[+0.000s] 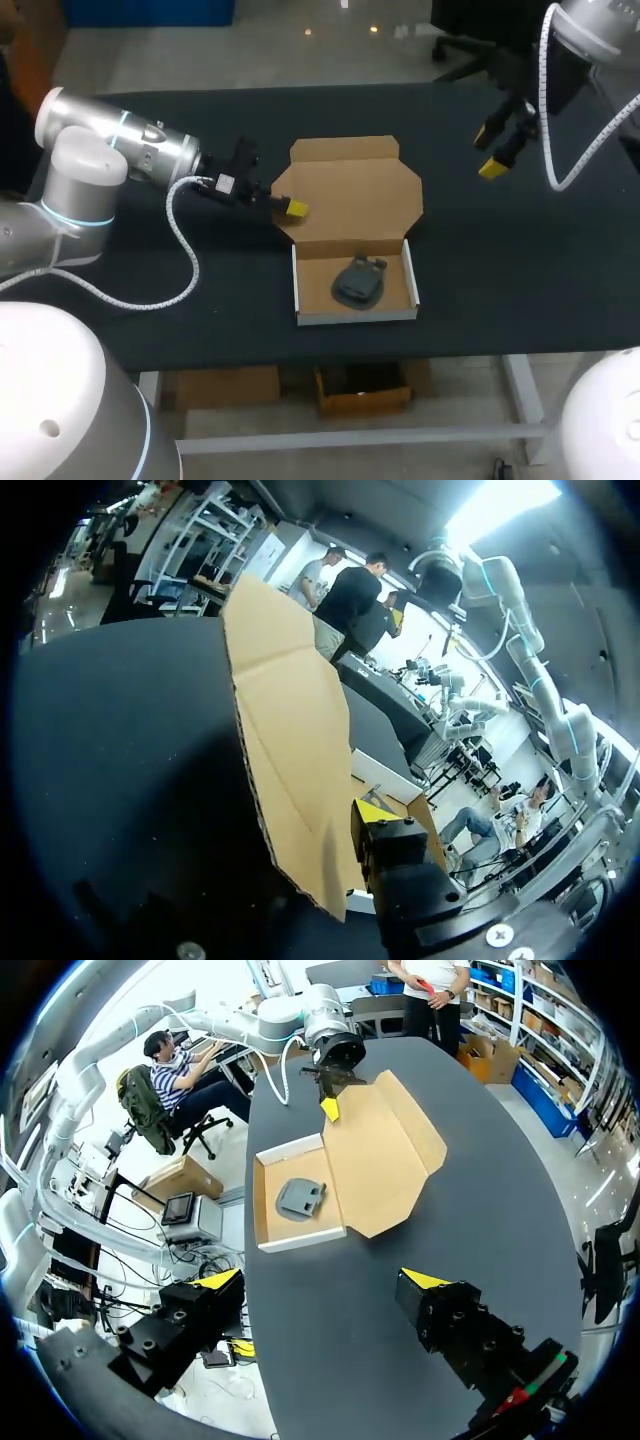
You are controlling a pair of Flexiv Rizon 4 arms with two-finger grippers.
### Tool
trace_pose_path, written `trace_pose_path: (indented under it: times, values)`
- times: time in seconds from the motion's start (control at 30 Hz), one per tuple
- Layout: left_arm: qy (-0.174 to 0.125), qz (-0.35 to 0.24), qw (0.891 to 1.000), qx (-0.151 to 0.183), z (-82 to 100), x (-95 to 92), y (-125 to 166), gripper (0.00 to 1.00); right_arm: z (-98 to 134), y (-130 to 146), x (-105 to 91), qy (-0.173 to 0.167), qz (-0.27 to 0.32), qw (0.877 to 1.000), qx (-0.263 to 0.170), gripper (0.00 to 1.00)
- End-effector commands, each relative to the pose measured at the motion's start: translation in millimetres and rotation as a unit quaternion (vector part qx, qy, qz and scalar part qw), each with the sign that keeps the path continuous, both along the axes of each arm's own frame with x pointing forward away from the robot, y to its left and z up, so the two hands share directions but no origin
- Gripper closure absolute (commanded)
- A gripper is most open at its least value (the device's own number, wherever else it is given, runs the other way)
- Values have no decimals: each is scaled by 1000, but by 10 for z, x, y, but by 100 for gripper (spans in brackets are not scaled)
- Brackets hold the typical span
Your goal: Assemble the packaging by folding the flat box into shape, placing the metal phone stand inside, and closing the box properly
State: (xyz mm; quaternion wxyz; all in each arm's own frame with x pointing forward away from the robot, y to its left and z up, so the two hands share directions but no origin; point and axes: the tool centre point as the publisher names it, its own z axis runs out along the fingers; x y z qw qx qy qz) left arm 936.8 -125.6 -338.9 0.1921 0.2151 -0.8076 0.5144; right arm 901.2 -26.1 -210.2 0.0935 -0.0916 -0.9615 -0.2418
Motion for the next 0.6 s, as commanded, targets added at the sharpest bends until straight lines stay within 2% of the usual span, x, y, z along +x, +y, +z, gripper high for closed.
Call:
trace_pose_path:
  times: [0.03,0.13,0.23,0.6]
  values:
    - [-2,-4,1000,-2,1,7,-4,75,17,3,0,1,1,1000,-1,0]
    - [-3,-6,1000,-4,10,7,-14,83,19,6,-1,1,1,1000,-2,0]
    - [-5,-9,1000,-5,15,5,-21,87,19,8,-2,1,1,1000,-2,0]
    - [-17,-18,1000,-9,18,-2,-25,94,20,27,3,2,3,1000,-4,0]
